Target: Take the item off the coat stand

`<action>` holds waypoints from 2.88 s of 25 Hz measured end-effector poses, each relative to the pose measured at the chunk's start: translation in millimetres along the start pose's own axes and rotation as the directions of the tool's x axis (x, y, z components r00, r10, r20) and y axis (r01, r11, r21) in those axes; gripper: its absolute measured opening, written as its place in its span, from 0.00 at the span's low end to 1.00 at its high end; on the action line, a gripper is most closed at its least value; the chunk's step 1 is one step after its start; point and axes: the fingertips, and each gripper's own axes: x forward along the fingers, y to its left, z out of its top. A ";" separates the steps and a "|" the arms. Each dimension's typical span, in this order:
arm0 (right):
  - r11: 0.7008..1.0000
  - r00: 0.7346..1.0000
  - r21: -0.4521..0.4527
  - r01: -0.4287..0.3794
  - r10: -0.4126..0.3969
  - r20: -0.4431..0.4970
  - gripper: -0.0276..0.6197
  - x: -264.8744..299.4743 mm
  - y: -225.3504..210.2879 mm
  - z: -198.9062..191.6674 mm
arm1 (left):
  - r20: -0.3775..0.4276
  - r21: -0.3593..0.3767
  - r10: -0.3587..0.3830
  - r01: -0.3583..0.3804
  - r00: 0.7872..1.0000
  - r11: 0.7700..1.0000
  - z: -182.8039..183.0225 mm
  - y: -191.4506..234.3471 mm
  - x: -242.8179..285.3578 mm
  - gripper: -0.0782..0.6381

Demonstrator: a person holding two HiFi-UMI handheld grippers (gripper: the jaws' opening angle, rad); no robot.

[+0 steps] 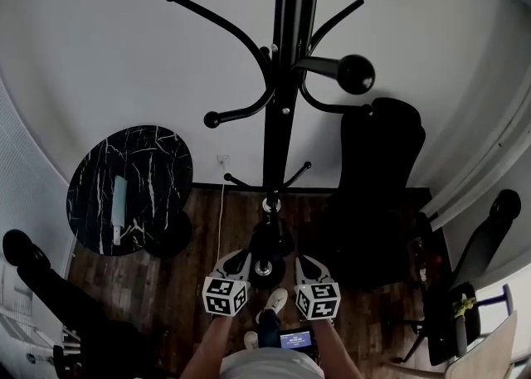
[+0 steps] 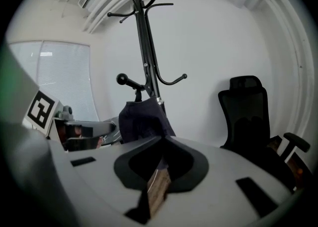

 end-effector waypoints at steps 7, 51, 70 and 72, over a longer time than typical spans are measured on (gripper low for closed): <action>1.000 0.999 -0.028 0.000 -0.001 -0.053 0.24 20.0 -7.8 -6.4 | -0.027 -0.013 0.003 -0.004 1.000 1.000 -8.8 6.7 12.5 0.23; 0.993 0.993 -0.088 -0.076 0.068 -0.097 0.09 33.4 23.9 -1.6 | -0.068 -0.018 -0.085 0.084 0.994 0.996 -11.4 -1.2 14.6 0.15; 0.993 0.995 -0.097 -0.073 0.066 -0.073 0.09 5.8 35.2 -0.9 | -0.048 -0.002 -0.107 0.107 0.993 0.994 -8.4 -16.8 -12.5 0.15; 0.993 0.995 -0.094 -0.073 0.067 -0.070 0.09 4.1 35.3 -1.1 | -0.047 0.001 -0.110 0.110 0.993 0.994 -7.8 -18.4 -14.0 0.15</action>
